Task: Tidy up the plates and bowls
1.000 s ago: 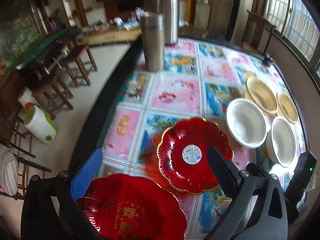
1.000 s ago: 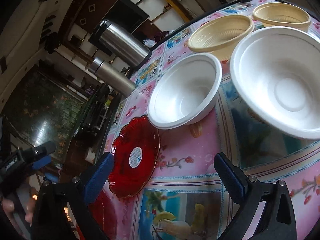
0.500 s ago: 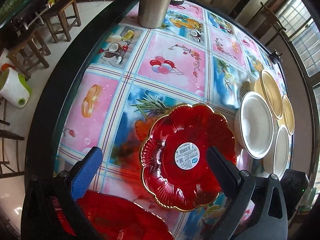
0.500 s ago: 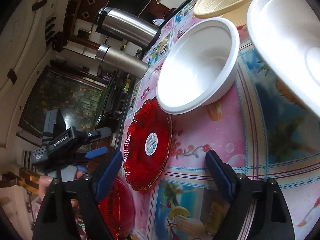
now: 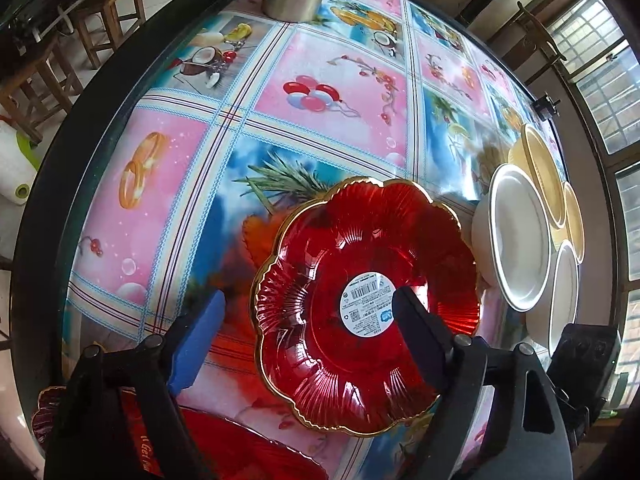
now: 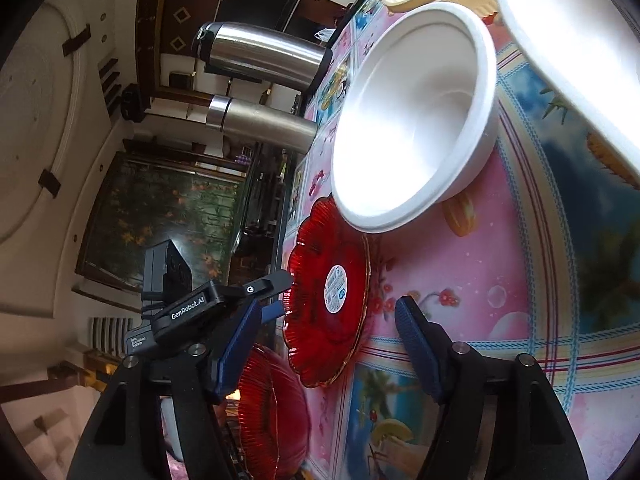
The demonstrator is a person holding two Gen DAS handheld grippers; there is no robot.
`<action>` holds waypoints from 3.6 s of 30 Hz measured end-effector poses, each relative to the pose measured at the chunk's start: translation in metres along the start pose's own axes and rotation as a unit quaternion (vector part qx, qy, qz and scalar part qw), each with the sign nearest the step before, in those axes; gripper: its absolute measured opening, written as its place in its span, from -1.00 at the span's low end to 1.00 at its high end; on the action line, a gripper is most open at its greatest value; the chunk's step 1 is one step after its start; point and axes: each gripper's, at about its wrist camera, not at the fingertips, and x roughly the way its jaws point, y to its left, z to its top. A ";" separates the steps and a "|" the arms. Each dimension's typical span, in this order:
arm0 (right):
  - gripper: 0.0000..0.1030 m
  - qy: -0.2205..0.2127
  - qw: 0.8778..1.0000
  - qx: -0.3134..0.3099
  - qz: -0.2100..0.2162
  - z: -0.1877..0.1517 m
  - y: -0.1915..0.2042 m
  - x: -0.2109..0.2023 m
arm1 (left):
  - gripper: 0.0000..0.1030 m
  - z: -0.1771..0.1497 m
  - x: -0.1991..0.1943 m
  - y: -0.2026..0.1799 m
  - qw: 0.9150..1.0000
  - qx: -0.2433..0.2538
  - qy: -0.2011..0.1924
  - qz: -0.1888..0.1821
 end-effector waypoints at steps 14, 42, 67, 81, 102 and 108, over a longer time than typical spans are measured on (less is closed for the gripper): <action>-0.76 0.017 0.996 -0.001 -0.083 -0.009 0.002 0.030 | -0.08 -0.006 0.002 0.001 1.000 0.013 -0.006 0.022; -0.84 0.002 0.994 -0.029 -0.106 -0.013 0.009 0.034 | -0.85 -0.035 -0.040 -0.002 0.991 0.028 -0.122 0.049; -0.83 -0.069 0.971 -0.222 -0.058 -0.140 0.111 0.035 | -0.85 -0.189 -0.130 0.099 0.959 -0.057 -0.276 0.039; -0.83 -0.057 0.944 -0.301 -0.126 -0.189 0.141 0.061 | -0.85 -0.201 -0.110 0.130 0.964 -0.065 -0.251 0.064; -0.60 -0.051 0.922 -0.327 -0.201 -0.193 0.136 0.075 | -0.82 -0.202 -0.100 0.108 0.956 -0.015 -0.247 0.160; -0.61 -0.043 0.915 -0.336 -0.217 -0.194 0.137 0.079 | -0.82 -0.204 -0.102 0.108 0.955 -0.016 -0.247 0.165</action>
